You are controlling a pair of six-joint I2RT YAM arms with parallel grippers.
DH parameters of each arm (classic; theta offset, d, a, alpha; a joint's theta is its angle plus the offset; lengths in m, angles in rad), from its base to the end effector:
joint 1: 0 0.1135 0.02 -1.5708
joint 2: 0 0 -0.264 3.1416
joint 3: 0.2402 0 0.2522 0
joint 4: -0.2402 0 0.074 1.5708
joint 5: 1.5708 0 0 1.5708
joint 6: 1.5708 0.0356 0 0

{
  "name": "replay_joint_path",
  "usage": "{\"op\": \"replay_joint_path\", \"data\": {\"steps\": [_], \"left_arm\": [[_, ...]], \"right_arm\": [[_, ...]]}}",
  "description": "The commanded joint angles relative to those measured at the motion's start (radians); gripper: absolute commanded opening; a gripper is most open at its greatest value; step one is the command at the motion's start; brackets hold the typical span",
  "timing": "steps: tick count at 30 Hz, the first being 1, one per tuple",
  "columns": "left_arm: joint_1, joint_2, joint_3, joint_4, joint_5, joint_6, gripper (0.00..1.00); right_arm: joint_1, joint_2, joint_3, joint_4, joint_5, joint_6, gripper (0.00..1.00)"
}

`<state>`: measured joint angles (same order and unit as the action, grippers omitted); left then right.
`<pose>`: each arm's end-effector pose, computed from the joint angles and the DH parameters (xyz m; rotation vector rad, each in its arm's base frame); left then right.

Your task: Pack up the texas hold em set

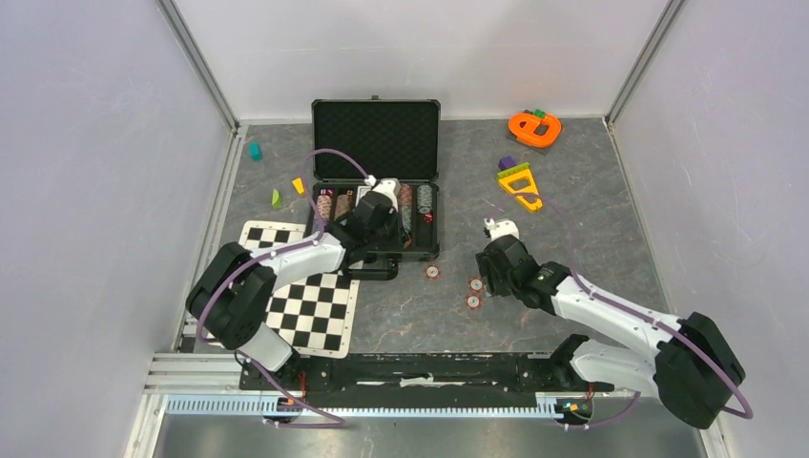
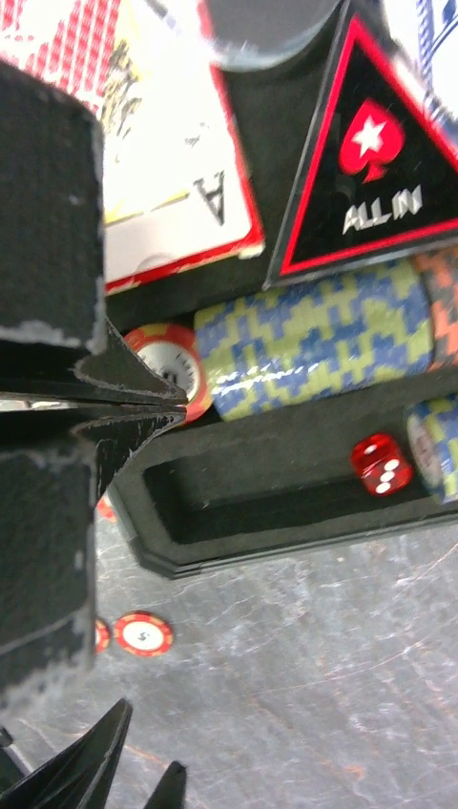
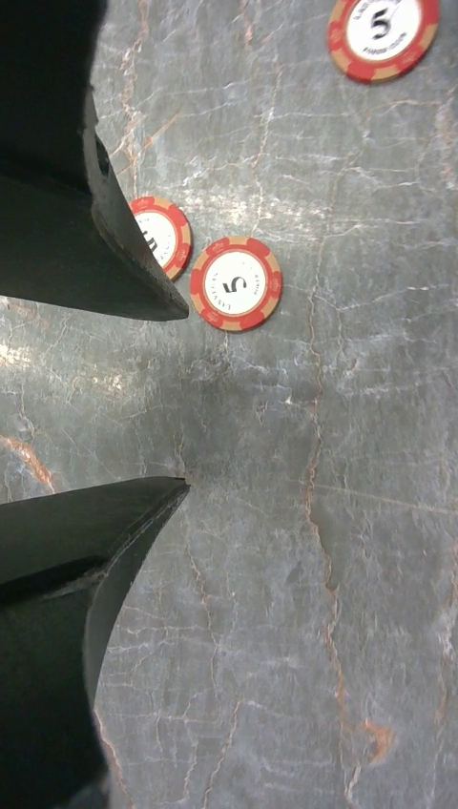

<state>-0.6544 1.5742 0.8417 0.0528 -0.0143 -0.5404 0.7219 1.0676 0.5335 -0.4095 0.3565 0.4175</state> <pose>0.2609 -0.1995 0.1894 0.1246 2.3229 -0.6112 0.1561 0.1209 0.1848 -0.2280 2.4223 0.0564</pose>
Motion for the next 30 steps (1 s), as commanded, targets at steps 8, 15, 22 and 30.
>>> {"op": "replay_joint_path", "data": {"steps": [8,15,22,30], "left_arm": [[-0.138,-0.274,-0.076,-0.102,-0.064,0.169,0.45],[-0.144,-0.475,-0.200,-0.090,-0.101,0.209,0.67],[-0.154,-0.575,-0.273,-0.062,-0.093,0.263,0.80],[-0.156,-0.631,-0.375,0.103,-0.021,0.262,0.83]], "right_arm": [[0.002,0.270,0.199,-0.072,-0.259,-0.129,0.63],[0.002,0.368,0.273,-0.106,-0.292,-0.147,0.65],[0.002,0.441,0.286,-0.099,-0.281,-0.146,0.64],[0.000,0.489,0.298,-0.088,-0.267,-0.131,0.59]]}}
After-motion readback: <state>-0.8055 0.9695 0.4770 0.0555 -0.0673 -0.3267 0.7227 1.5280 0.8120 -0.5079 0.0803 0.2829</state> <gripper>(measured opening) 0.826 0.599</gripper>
